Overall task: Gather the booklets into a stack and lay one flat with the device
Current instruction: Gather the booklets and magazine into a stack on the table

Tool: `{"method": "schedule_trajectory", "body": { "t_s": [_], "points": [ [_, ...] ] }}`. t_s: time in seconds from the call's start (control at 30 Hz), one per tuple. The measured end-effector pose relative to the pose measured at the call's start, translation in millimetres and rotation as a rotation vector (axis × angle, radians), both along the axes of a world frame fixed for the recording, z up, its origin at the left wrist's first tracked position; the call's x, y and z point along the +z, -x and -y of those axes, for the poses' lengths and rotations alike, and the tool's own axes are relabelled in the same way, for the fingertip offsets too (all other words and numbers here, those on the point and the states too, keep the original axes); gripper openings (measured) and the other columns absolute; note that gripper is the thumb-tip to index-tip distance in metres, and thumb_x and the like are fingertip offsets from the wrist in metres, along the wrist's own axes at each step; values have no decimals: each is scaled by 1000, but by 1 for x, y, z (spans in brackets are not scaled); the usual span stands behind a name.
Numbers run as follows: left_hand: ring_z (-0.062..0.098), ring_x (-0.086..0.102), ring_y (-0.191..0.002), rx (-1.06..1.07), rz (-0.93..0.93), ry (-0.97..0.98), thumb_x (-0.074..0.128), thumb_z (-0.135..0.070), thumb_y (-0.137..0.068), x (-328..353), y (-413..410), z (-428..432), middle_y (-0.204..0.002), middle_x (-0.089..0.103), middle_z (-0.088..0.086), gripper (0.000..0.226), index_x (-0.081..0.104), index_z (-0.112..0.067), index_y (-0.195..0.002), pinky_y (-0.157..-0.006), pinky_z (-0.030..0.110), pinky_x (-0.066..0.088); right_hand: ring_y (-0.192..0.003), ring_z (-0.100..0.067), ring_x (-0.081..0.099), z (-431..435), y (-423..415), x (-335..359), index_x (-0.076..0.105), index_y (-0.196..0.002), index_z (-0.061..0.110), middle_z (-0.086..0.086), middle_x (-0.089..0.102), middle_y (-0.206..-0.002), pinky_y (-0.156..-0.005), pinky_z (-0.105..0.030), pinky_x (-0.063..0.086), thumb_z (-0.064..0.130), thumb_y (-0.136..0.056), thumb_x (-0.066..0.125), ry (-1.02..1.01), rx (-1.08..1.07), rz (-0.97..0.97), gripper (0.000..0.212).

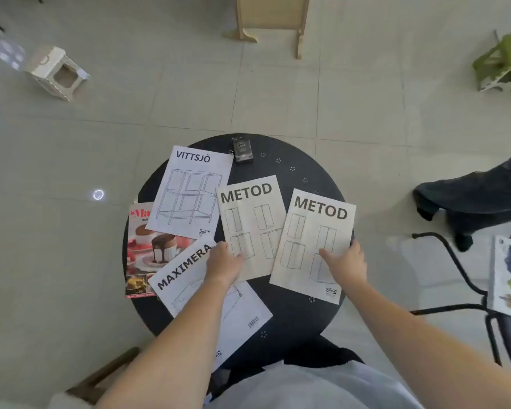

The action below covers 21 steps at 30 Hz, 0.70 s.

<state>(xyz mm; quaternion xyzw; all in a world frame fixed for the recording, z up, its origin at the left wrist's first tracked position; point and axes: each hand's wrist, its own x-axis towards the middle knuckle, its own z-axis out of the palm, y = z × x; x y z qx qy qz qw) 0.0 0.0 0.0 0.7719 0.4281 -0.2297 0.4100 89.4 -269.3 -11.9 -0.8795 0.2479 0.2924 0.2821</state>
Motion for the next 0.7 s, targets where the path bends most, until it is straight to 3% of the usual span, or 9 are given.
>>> {"method": "schedule_trajectory", "body": {
  "t_s": [0.17,0.33,0.53,0.63,0.7],
  "points": [
    [35,59,-127,69,-56,-159,75,-37,-91,-13,-15,14,-139,56,11,61,53,-11,-141,-101,55,58,-139,-40,48,13,-13,-24,32,-153,11,-12,49,-152,-107,-61,47,53,-72,86,-37,-98,-50,106],
    [37,55,-129,88,-118,-311,80,-45,-88,-21,-26,25,-142,54,12,75,47,-6,-144,-89,52,56,-127,-38,60,22,-24,-34,37,-147,9,-10,53,-145,-93,-53,56,47,-74,87,-84,-115,-89,96],
    [41,61,-123,145,-171,-344,87,-41,-86,-27,-38,32,-139,56,19,75,49,1,-135,-85,54,59,-118,-35,65,35,-33,-33,43,-145,11,-7,64,-135,-74,-40,51,41,-83,81,-91,-63,-102,78],
    [42,64,-122,210,-153,-305,92,-36,-83,-27,-39,32,-136,62,19,73,49,-1,-132,-84,54,59,-112,-36,65,38,-36,-31,47,-137,9,-9,65,-128,-83,-48,57,42,-85,80,-71,-45,-107,70],
    [42,70,-113,236,-123,-276,89,-27,-87,-26,-39,30,-127,70,19,58,49,-4,-123,-77,52,63,-108,-36,65,41,-37,-29,47,-131,9,-9,64,-125,-90,-54,58,43,-83,80,-60,-45,-103,68]
  ]
}}
